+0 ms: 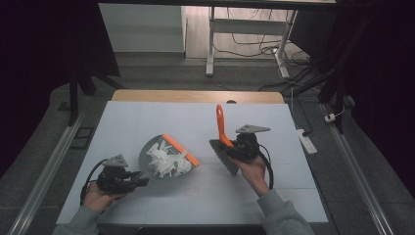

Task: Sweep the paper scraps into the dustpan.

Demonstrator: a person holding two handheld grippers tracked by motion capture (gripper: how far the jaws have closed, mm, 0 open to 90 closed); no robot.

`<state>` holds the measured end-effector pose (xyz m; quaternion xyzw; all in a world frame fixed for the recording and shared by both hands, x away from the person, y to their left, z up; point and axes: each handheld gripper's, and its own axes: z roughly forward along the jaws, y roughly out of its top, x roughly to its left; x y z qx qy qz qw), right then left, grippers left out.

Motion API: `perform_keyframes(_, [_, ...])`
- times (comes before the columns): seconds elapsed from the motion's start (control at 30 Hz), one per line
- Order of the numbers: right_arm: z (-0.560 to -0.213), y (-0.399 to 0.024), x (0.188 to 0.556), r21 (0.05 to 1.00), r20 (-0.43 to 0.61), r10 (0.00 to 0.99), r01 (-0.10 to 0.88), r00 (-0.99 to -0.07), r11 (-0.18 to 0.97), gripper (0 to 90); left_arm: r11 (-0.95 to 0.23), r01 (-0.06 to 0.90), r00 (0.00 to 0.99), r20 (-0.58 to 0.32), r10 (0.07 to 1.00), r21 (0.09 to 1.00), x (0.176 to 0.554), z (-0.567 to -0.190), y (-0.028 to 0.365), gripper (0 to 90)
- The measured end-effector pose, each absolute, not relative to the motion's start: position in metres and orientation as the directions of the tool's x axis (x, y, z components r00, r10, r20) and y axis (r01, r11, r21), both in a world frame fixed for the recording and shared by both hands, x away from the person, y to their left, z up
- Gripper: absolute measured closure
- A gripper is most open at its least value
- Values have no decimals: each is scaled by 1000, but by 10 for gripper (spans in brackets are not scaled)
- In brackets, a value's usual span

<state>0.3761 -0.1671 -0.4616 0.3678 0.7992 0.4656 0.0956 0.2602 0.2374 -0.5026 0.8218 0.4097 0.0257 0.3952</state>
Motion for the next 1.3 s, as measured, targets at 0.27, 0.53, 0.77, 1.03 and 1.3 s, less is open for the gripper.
perform_keyframes(0.27, [-465, -185, 370, 815, 193, 686, 504, -701, 285, 704, -304, 667, 624, -288, 726, 680, 261, -499, 234, 617])
perform_keyframes(0.53, [-467, -205, 362, 816, 194, 702, 510, -685, 272, 704, -267, 683, 585, -291, 757, 680, 262, -500, 235, 617])
perform_keyframes(0.77, [-467, -218, 355, 815, 191, 707, 512, -681, 273, 704, -230, 693, 553, -298, 778, 683, 263, -500, 237, 617])
perform_keyframes(1.03, [-468, -225, 351, 809, 197, 705, 519, -681, 275, 704, -191, 700, 506, -288, 813, 689, 264, -501, 237, 617])
perform_keyframes(1.3, [-470, -231, 345, 801, 209, 699, 530, -684, 279, 704, -155, 706, 467, -289, 836, 692, 265, -502, 238, 616])
